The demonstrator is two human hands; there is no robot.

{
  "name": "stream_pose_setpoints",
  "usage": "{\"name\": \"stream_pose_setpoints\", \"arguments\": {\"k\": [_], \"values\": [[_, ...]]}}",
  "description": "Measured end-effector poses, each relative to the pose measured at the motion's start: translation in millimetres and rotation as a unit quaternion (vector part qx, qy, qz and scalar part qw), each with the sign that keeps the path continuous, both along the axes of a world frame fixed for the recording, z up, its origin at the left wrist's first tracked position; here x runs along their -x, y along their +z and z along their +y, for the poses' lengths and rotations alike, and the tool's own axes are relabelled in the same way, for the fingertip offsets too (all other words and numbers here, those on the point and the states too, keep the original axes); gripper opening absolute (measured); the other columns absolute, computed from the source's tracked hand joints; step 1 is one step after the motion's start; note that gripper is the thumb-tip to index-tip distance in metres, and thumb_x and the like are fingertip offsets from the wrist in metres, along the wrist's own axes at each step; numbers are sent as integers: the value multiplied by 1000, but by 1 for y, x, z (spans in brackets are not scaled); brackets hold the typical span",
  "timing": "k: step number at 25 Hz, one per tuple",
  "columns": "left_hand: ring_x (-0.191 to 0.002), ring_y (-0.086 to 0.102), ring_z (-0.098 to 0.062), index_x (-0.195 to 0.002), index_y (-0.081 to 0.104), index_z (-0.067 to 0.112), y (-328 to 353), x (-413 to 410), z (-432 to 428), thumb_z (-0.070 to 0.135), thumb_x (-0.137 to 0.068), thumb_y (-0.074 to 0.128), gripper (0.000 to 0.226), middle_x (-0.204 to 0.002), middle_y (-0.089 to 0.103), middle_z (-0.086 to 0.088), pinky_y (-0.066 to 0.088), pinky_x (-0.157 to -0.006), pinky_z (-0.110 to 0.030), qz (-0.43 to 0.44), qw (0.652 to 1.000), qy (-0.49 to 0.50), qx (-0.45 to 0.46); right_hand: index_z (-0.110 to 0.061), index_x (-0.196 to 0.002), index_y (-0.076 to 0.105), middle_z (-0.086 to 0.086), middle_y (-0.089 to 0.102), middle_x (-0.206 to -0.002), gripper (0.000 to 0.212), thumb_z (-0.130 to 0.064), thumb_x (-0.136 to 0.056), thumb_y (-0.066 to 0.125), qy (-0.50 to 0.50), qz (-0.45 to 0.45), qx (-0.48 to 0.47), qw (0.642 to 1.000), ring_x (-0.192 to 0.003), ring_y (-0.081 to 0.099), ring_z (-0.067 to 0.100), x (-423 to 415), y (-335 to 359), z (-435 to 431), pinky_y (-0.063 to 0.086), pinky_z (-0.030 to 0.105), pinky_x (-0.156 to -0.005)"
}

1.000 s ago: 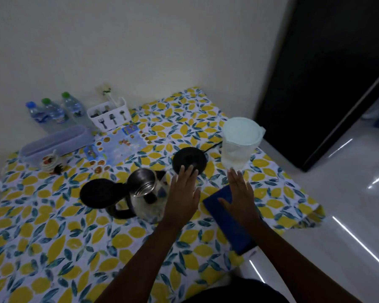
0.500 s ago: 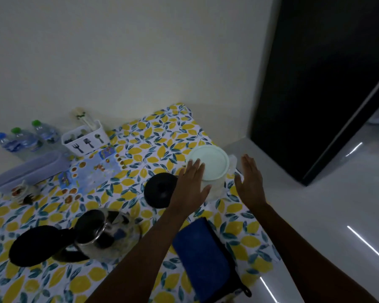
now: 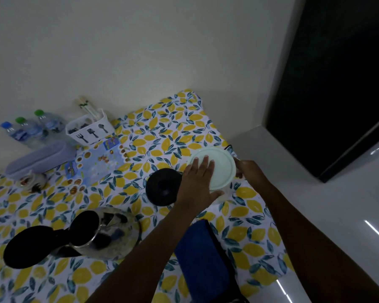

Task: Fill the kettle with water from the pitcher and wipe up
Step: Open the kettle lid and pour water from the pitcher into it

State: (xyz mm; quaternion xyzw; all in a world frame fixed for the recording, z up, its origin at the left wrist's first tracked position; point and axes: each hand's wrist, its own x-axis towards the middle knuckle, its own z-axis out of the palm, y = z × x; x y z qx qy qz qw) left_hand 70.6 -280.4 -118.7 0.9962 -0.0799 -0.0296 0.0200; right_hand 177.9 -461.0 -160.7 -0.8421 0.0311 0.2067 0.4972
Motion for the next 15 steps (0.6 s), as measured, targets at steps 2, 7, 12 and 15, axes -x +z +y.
{"name": "stream_pose_setpoints", "arguments": {"k": [2, 7, 12, 15], "values": [[-149, 8, -37, -152, 9, 21, 3, -1, -4, 64, -81, 56, 96, -163, 9, -10, 10, -120, -52, 11, 1000, -4, -2, -14, -39, 47, 2, 49, -39, 66, -59, -87, 55, -38, 28, -50, 998, -35, 46, 9, 11, -2, -1, 39, 28, -55], [-149, 0, -39, -152, 5, 24, 7, 9, -9, 60, -84, 57, 93, -164, 3, -7, 10, -120, -53, 30, 999, -25, 10, -23, -46, 52, -9, 47, -42, 45, -58, -73, 61, -114, 37, -123, 985, -47, 44, 11, 47, -14, -2, 38, 28, -51], [-149, -3, -39, -153, 1, 22, 17, 38, 7, 61, -85, 54, 94, -164, -2, -7, 9, -122, -53, 42, 999, 7, 35, -13, -56, 46, 7, 40, -53, 49, -50, -80, 67, -107, -25, -85, 990, -44, 38, 13, 67, -8, 18, 36, 28, -52], [-148, -5, -42, -153, -3, 21, 24, 72, 25, 60, -86, 54, 96, -164, -6, -9, 6, -121, -56, 20, 998, 43, 40, -21, -69, 68, -10, 57, -52, 26, -41, -84, 60, -21, -42, -102, 994, -47, 50, 6, 81, 9, 39, 44, 24, -51]]}}
